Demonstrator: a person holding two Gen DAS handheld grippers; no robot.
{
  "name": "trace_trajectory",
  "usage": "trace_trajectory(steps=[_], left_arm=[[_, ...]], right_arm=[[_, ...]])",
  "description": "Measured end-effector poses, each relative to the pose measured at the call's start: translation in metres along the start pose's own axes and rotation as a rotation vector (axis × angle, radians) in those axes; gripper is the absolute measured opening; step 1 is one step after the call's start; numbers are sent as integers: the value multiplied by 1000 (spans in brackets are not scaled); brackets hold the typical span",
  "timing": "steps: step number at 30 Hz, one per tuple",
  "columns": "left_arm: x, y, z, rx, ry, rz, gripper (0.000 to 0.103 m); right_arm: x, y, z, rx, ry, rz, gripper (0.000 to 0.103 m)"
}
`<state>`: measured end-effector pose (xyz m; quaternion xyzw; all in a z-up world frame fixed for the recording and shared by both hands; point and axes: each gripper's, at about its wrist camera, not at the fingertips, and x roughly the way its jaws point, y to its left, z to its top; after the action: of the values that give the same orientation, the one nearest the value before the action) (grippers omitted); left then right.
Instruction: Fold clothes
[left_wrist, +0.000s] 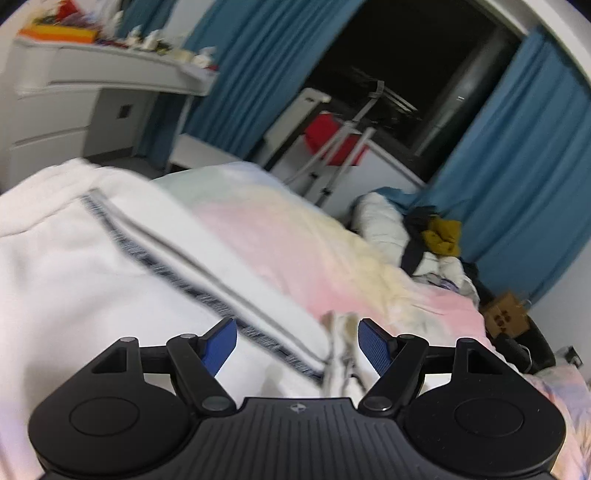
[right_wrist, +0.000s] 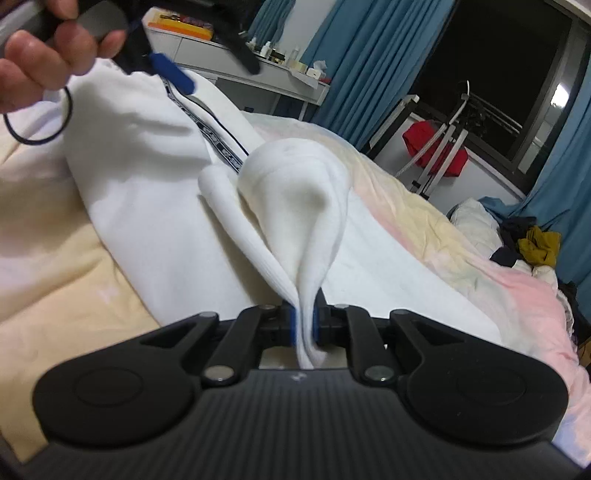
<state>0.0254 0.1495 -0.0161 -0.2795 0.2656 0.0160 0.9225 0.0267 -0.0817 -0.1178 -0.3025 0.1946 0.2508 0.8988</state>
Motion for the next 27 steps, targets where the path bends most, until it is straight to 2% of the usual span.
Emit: trace_trajectory(steps=[3,5,9,15,20,23,27], left_arm=[[-29,22,2,-43,-20,48,75],[-47,37,2,-67,-38,85,80],[-75,69,-3,-112,-56,182,80],[-83,113,-6,-286,-36,192,80],[-91,124,-13,-335,-47,231,78],[-99,122,-18,-331,-64,257,80],[-95,118,-14,-307,-65,296,80]], right_arm=[[-5,-3,2,17,-10,22,12],[-4,-5,0,44,-2,43,12],[-2,-7,-4,97,16,84,12],[0,-11,-9,169,38,140,12],[-9,-5,-7,133,45,119,12],[-14,-10,1,101,24,95,12],[-14,-10,-2,96,44,119,12]])
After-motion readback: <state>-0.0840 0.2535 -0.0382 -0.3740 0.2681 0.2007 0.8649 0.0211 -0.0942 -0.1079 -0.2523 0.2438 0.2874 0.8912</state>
